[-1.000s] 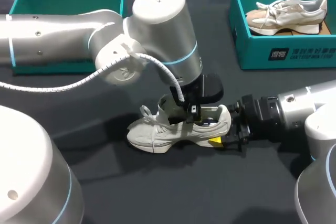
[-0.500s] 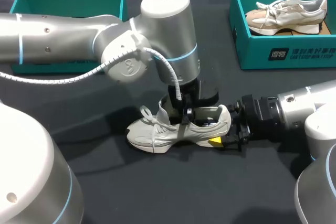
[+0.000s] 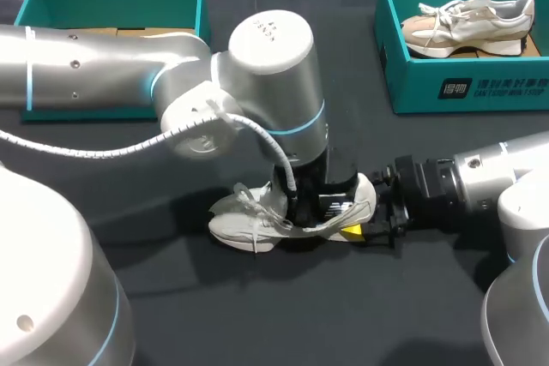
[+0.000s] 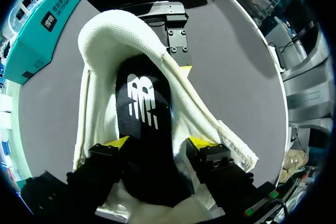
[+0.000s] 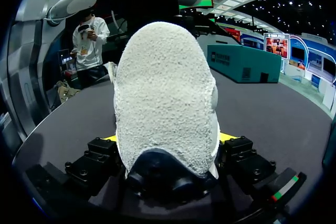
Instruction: Take the shoe out of the shoebox, open the shoe tongue, remove and reinsert the insole, then place the shoe into the shoebox
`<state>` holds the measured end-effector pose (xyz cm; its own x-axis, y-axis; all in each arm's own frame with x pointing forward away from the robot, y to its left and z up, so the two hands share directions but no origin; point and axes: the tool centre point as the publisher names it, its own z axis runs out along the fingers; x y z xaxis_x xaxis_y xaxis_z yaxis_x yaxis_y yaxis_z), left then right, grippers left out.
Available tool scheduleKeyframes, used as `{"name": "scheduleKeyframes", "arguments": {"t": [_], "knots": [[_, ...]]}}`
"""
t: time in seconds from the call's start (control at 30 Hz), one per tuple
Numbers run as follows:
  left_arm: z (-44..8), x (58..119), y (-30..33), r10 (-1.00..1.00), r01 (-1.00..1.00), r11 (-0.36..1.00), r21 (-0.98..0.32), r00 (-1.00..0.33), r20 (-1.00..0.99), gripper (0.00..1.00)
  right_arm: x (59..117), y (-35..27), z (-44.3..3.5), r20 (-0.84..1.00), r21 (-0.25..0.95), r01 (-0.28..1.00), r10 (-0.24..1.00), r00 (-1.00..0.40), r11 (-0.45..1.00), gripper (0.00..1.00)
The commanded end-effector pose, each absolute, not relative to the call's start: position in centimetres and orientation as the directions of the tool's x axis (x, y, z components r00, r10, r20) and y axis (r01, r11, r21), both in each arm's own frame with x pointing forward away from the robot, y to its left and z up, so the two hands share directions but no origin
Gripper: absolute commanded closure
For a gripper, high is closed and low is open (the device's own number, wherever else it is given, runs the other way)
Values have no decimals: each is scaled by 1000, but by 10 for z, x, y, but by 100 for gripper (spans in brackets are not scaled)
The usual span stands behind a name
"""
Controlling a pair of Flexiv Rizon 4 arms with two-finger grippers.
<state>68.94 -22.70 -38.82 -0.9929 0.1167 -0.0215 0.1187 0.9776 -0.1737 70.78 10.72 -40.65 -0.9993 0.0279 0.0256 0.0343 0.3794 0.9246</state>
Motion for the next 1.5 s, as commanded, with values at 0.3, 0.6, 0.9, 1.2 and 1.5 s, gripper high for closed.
{"name": "scheduleKeyframes", "arguments": {"t": [0.3, 0.6, 0.9, 1.2, 1.5], "knots": [[-417, 704, -238, 66, 84, 990, -116, -986, -150, 60, 708, 108, -405, 27, 923, 37, 30, -999, 383, 100], [-411, 722, -228, 21, 39, 990, -137, -991, -131, 100, 708, 108, -405, 27, 923, 37, 30, -999, 383, 100], [-396, 730, -217, 12, 23, 984, -176, -998, -66, 100, 708, 108, -405, 27, 923, 37, 30, -999, 383, 100], [-373, 720, -209, 42, 38, 961, -276, -999, 11, 100, 708, 108, -405, 27, 923, 37, 30, -999, 383, 100], [-349, 705, -198, 61, 25, 922, -386, -995, 83, 100, 708, 108, -405, 27, 923, 37, 30, -999, 383, 100]]}}
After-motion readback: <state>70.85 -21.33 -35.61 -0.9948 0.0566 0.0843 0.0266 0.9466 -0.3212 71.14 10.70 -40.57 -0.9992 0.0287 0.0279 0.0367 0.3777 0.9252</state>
